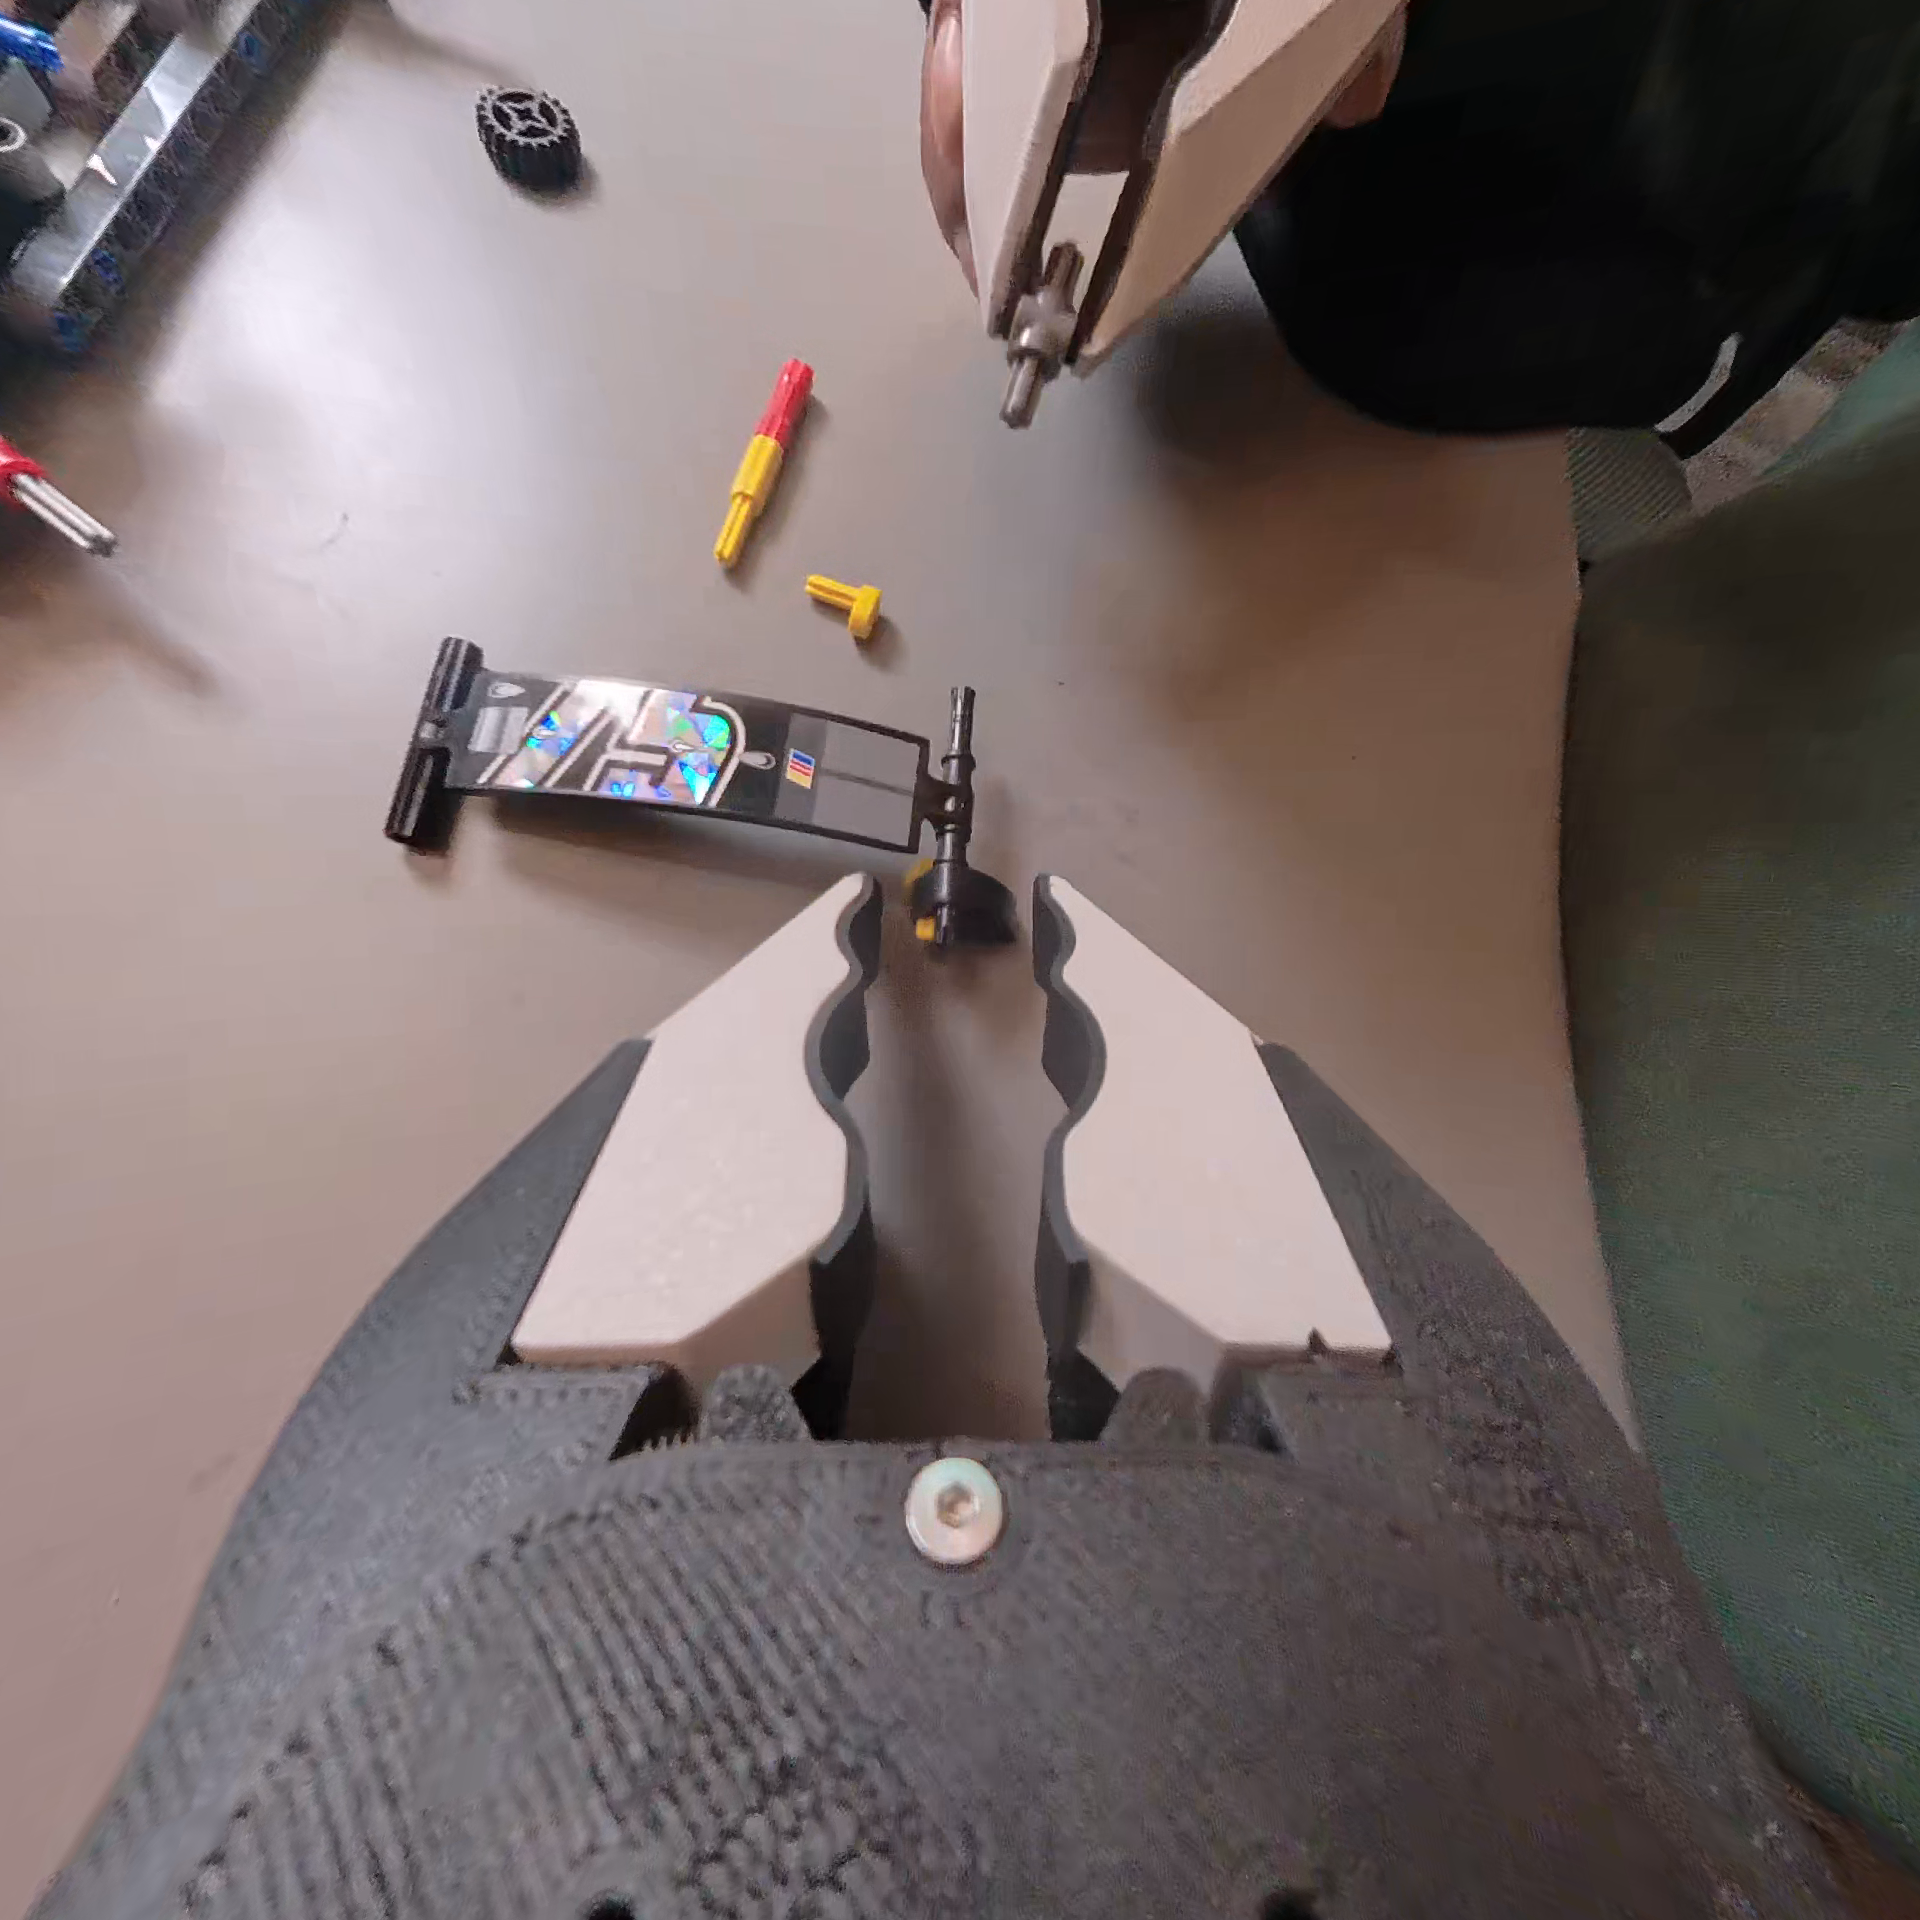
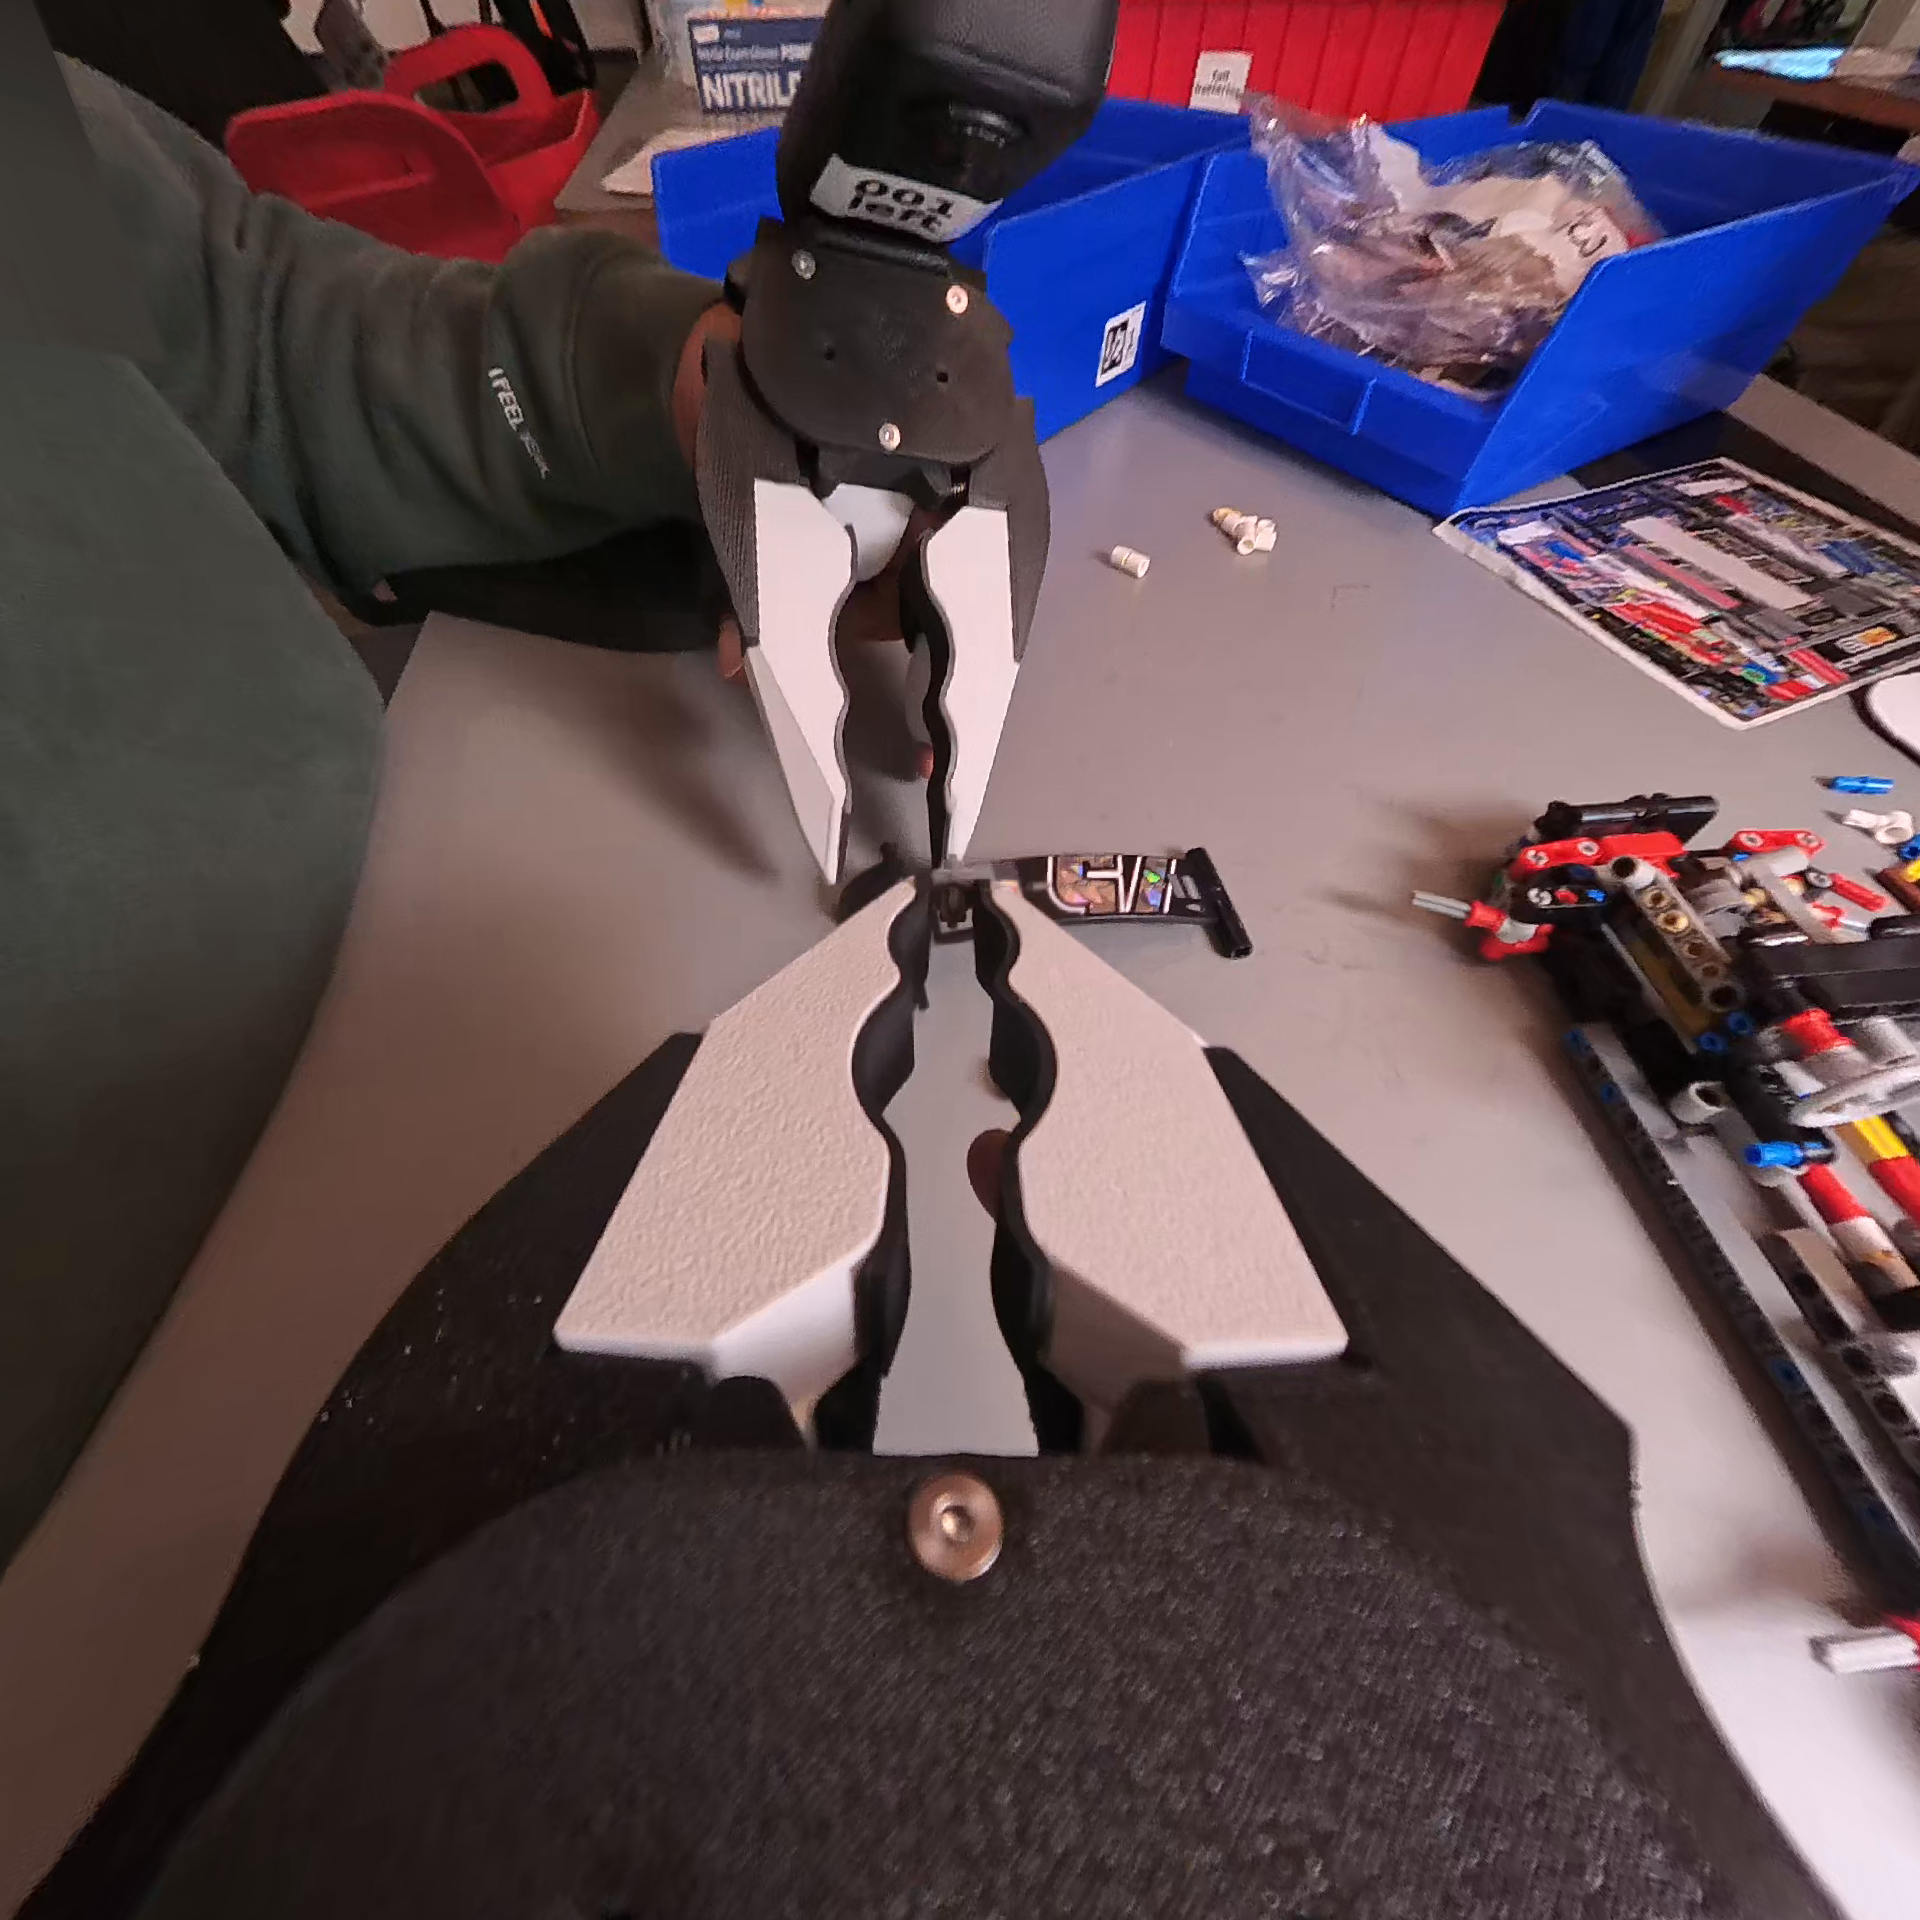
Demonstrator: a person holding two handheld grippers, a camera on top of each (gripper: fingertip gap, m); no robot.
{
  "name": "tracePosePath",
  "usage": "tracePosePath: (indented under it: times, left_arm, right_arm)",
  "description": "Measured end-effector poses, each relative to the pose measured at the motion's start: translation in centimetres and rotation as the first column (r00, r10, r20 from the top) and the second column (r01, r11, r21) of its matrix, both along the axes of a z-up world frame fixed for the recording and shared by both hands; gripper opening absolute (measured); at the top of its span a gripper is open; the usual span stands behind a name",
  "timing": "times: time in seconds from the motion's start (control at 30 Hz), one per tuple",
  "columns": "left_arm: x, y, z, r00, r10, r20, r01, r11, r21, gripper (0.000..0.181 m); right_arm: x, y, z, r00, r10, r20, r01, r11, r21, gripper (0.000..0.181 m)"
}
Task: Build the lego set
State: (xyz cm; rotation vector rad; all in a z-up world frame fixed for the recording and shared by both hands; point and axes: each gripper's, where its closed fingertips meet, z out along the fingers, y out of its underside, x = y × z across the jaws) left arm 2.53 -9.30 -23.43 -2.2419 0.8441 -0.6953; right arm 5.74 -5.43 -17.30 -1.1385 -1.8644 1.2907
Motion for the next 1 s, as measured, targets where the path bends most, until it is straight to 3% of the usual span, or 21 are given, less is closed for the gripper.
tracePosePath:
  times: [0.23, 0.37, 0.43, 0.5, 0.63, 0.73, 1.0]
  left_arm:
    - [0.5, 0.1, -0.9, 0.994, -0.022, -0.105, 0.024, 0.999, 0.022, 0.022]
    - [1.1, 0.3, -0.9, 0.997, -0.029, -0.076, 0.031, 0.999, 0.02, 0.019]
    - [1.4, 0.7, -0.3, 1.0, -0.012, 0.023, 0.012, 1.0, 0.012, 0.018]
    - [2.0, 0.8, 1.6, 0.974, 0.013, 0.228, -0.005, 0.999, -0.035, 0.019]
    - [2.6, 1.1, 5.6, 0.807, 0.062, 0.587, 0.018, 0.992, -0.129, 0.018]
    - [2.9, 1.1, 6.2, 0.745, 0.074, 0.663, 0.045, 0.986, -0.161, 0.018]
    - [3.4, 0.7, 6.6, 0.728, 0.054, 0.684, 0.073, 0.985, -0.156, 0.018]
  right_arm:
    - [0.4, -0.2, -1.3, 0.998, 0.027, 0.056, -0.028, 1.0, 0.009, 0.004]
    - [0.6, -0.2, -1.7, 0.997, 0.034, 0.074, -0.035, 0.999, 0.012, 0.004]
    - [1.0, -0.6, -1.7, 0.995, 0.063, 0.081, -0.063, 0.998, 0.005, 0.004]
    - [1.9, -1.3, -1.1, 0.989, 0.123, 0.082, -0.121, 0.992, -0.029, 0.004]
    - [2.5, -2.3, -0.4, 0.981, 0.163, 0.103, -0.157, 0.986, -0.062, 0.004]
    - [1.3, -2.9, 0.1, 0.986, 0.125, 0.107, -0.117, 0.99, -0.081, 0.004]
    - [0.5, -2.5, -0.1, 0.974, 0.119, 0.195, -0.102, 0.99, -0.092, 0.004]
